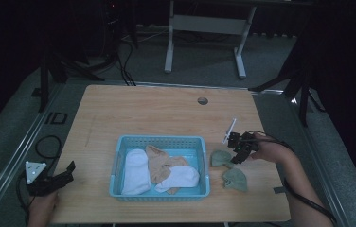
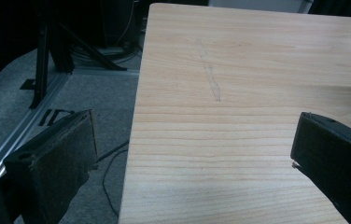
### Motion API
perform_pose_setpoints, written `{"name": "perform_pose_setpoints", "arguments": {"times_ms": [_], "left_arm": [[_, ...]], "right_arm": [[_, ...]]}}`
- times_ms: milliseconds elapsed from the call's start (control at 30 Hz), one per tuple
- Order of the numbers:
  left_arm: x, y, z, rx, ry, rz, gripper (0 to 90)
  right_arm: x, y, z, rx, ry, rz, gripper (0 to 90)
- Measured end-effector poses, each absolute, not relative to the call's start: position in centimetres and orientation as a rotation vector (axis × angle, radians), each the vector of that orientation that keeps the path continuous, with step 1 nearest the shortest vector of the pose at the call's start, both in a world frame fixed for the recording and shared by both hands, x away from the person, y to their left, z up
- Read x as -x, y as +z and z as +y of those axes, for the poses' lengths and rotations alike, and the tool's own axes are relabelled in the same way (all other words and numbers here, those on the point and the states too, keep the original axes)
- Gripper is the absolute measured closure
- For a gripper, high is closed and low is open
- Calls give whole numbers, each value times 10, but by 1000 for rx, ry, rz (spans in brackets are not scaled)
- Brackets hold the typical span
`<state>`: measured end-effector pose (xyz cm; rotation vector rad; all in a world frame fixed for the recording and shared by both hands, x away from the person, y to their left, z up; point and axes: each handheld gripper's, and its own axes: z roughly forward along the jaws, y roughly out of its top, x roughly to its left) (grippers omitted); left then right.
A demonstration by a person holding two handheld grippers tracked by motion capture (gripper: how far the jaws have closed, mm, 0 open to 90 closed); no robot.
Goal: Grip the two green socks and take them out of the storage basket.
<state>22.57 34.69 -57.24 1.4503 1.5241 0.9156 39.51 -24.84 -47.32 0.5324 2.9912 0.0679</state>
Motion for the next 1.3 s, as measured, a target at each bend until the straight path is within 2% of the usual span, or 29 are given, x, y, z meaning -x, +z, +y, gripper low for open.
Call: {"name": "perform_pose_setpoints", "arguments": {"times_ms": [67,100,200,633,767,1033,1167,1200,1300], "left_arm": [[-226,-572,347,-1451,915,1525,7],[-226,-572,347,-1450,916,1525,7],[-226,-572,347,-1451,916,1525,7],[-226,-572,347,-1451,918,1528,7],[-226,-572,347,-1452,914,1529,7],[-226,-572,347,-1451,914,1532,7],[-226,-572,347,-1452,913,1532,7],[-226,-572,347,-1450,912,1533,7],[-226,-572,347,-1451,911,1532,7]], "right_arm": [[-396,-474,-251,-549,79,2981,462],[-397,-476,-260,-608,108,2959,410],[-397,-480,-275,-674,136,2924,373],[-394,-496,-331,-977,296,2816,288],[-386,-506,-356,-1161,386,2705,290],[-370,-521,-387,-1412,572,2353,226],[-362,-530,-398,-1538,638,2143,167],[-359,-532,-400,-1561,668,2104,101],[-349,-539,-406,-1600,722,2022,97]]}}
